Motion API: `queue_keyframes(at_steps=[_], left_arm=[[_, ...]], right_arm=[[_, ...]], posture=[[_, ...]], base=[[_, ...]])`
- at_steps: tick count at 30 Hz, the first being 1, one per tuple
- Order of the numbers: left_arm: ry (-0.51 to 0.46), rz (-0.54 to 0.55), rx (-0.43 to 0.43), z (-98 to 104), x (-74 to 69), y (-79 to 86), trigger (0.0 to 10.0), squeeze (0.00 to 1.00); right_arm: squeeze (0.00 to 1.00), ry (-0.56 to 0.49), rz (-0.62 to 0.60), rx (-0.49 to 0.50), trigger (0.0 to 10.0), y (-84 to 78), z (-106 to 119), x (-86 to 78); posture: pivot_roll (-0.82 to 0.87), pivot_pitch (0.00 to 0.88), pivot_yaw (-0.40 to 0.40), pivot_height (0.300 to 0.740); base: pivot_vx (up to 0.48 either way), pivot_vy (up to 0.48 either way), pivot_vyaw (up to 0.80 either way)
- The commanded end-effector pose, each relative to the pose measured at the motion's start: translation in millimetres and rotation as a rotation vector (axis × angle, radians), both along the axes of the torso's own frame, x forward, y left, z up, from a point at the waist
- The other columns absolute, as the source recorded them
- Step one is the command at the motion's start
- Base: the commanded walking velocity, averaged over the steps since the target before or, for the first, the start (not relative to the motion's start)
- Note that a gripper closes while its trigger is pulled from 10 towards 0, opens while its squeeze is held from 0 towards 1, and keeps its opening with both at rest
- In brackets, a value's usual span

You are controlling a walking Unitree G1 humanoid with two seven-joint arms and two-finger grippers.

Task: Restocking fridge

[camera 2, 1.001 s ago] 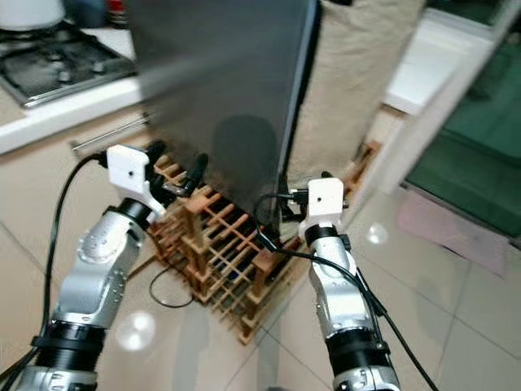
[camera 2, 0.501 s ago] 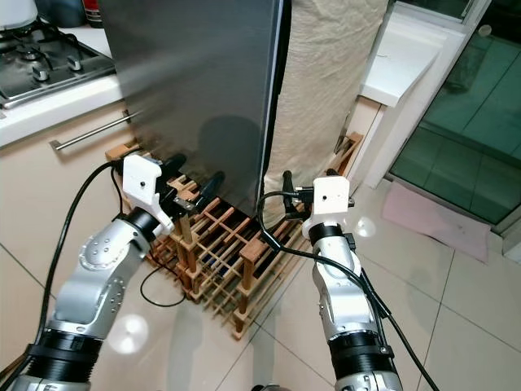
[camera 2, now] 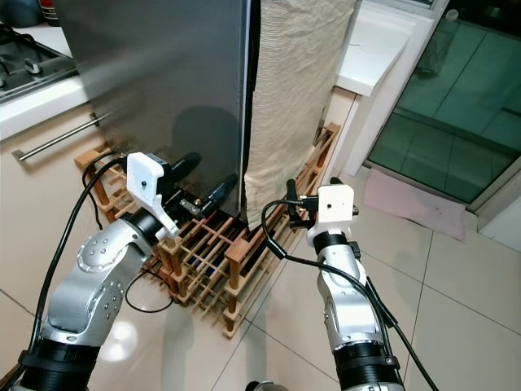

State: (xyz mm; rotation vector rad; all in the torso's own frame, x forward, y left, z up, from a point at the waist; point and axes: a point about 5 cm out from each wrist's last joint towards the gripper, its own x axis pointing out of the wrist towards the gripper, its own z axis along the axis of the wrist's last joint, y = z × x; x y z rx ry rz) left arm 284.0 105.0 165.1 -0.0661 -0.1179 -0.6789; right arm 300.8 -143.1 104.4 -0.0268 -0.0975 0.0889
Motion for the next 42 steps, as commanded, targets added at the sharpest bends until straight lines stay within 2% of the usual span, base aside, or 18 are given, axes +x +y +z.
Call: queue_keyframes(at_steps=[1,4,5,9,19,25,32,39,42], left_arm=[[-0.009,-0.019,0.013,1,-3.4,-2.4,10.0,0.0],[-0.014,0.018,0.042,-4,-4.3,3.7,10.0,0.0],[-0.007,0.084,0.052,-11,-5.2,13.8,10.0,0.0],[-0.01,0.169,0.084,-17,-9.4,24.3,10.0,0.0],[-0.047,0.127,0.061,-8,-8.2,15.8,10.0,0.0],[-0.04,0.118,0.073,-10,-3.3,10.0,10.0,0.0],[-0.038,0.178,0.104,-9,6.9,10.7,10.0,0.0],[-0.057,0.132,0.048,-2,3.8,6.0,10.0,0.0],[-0.054,0.161,0.026,-2,3.1,6.4,10.0,0.0]], right_arm=[[0.0,-0.014,-0.004,0.004,10.0,-1.3,5,0.8],[0.0,-0.021,-0.021,0.008,10.0,-4.3,6,-0.7],[0.0,-0.03,-0.03,0.011,10.0,-6.3,7,-2.2],[0.0,-0.028,-0.053,0.009,10.0,-10.3,6,-3.3],[0.0,-0.025,-0.035,0.007,10.0,-5.4,6,-0.6],[0.0,-0.03,-0.025,0.007,10.0,-1.4,7,0.4],[0.0,-0.035,-0.02,0.003,10.0,-0.6,7,0.0],[0.0,-0.035,-0.017,0.0,10.0,-0.1,6,-1.5],[0.0,-0.028,-0.016,-0.001,10.0,-0.2,4,-1.9]], posture=[[0.09,0.0,-0.081,0.74],[0.08,0.0,-0.078,0.74],[0.08,0.0,-0.074,0.736],[0.08,0.0,-0.074,0.722],[0.09,0.0,-0.078,0.722],[0.09,0.0,-0.077,0.722],[0.08,0.0,-0.074,0.722],[0.08,0.0,-0.071,0.722],[0.08,0.0,-0.071,0.722]], base=[[0.0,0.0,-0.54],[0.0,0.0,-0.54],[0.0,0.0,-0.44],[0.0,0.0,0.0],[0.0,-0.469,0.0],[0.342,-0.329,0.0],[0.0,0.0,0.0],[0.332,0.0,0.0],[0.48,0.0,0.0]])
